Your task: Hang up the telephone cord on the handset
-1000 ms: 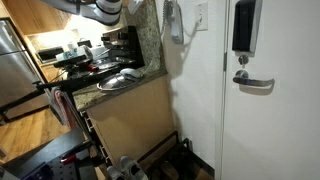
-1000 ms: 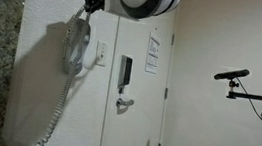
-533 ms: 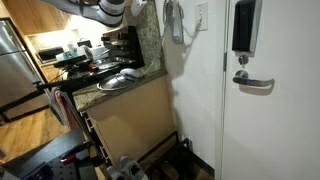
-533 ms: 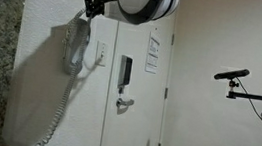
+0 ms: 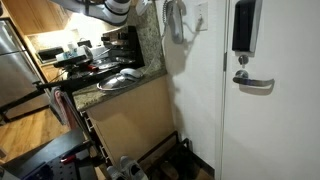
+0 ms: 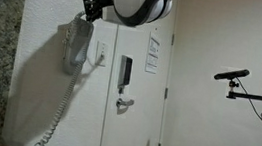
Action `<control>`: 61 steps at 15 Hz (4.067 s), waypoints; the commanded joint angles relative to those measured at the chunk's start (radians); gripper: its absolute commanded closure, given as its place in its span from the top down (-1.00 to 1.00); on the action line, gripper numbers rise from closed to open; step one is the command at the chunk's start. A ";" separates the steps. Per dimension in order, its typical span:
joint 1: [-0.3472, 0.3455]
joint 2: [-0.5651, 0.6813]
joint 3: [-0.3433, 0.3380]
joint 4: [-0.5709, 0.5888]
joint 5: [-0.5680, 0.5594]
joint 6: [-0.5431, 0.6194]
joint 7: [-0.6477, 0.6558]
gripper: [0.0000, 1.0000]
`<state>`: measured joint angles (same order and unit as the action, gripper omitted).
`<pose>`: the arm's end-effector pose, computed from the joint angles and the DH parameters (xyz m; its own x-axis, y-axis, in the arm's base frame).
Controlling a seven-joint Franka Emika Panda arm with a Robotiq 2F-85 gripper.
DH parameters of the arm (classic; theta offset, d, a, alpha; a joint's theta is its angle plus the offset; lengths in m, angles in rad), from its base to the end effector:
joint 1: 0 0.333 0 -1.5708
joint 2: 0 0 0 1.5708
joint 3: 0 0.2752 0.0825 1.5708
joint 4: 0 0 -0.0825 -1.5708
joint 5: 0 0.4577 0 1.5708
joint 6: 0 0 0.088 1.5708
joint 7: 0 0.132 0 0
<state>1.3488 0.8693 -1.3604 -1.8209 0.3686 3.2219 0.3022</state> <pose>0.7312 0.1422 0.4430 0.2876 0.1571 0.9448 -0.1798 -0.9601 0.2143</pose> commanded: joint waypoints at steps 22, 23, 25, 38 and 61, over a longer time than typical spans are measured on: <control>-0.205 -0.165 0.241 0.142 -0.116 -0.106 0.015 -0.92; -0.201 -0.175 0.244 0.134 -0.115 -0.109 0.021 -0.92; -0.167 -0.162 0.204 0.109 -0.119 -0.112 0.034 -0.18; -0.140 -0.230 0.201 -0.003 -0.123 -0.055 0.013 1.00; 0.129 -0.365 0.131 -0.357 -0.038 0.206 -0.098 0.45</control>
<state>1.5038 0.5249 -1.2727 -2.2140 0.3009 3.4115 0.2531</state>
